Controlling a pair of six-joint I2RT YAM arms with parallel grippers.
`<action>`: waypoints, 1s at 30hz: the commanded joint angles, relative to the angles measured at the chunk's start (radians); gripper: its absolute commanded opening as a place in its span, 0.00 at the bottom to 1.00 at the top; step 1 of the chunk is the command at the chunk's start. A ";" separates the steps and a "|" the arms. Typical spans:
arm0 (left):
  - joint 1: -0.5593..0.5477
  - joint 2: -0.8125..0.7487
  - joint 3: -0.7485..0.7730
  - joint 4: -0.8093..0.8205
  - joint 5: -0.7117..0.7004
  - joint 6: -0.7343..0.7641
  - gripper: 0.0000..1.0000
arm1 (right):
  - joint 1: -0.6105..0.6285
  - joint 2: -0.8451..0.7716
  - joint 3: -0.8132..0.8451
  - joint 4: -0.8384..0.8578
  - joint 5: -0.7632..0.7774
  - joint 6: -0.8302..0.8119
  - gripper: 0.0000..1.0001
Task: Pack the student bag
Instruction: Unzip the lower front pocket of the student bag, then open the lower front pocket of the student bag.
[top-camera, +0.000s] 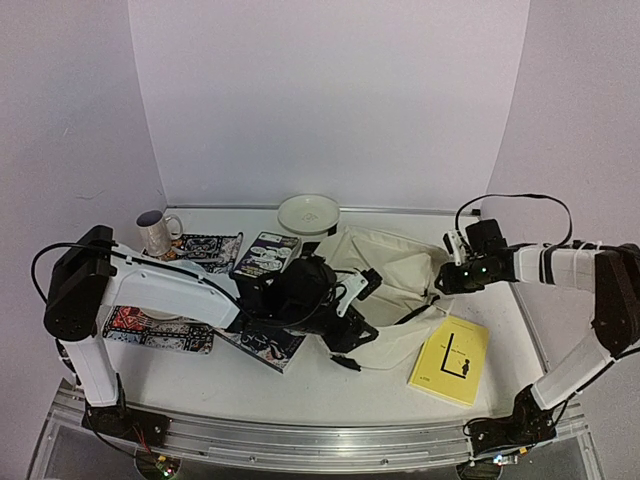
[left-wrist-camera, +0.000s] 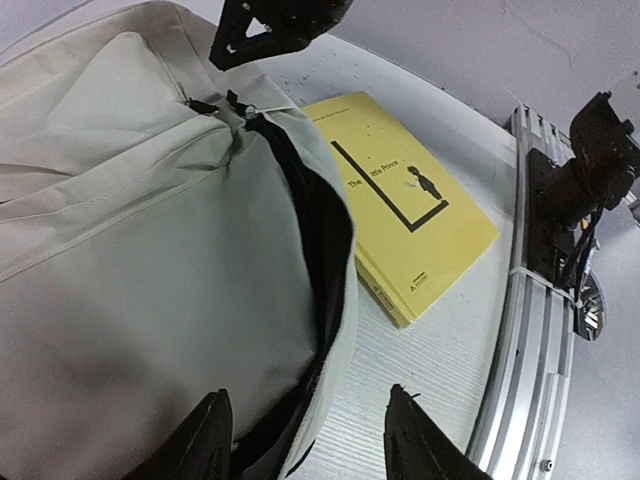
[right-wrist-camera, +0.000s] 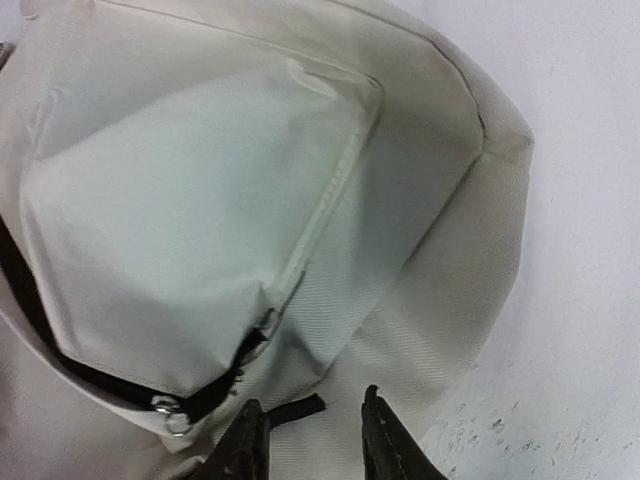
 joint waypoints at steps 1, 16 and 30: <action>-0.002 -0.085 0.000 -0.028 -0.159 -0.114 0.60 | 0.105 -0.116 0.029 -0.072 0.029 -0.082 0.42; 0.123 -0.188 -0.099 -0.220 -0.367 -0.581 0.83 | 0.440 -0.110 0.117 -0.127 0.022 -0.089 0.71; 0.157 -0.143 -0.247 -0.003 -0.181 -0.646 0.46 | 0.649 0.075 0.207 -0.127 0.049 -0.087 0.83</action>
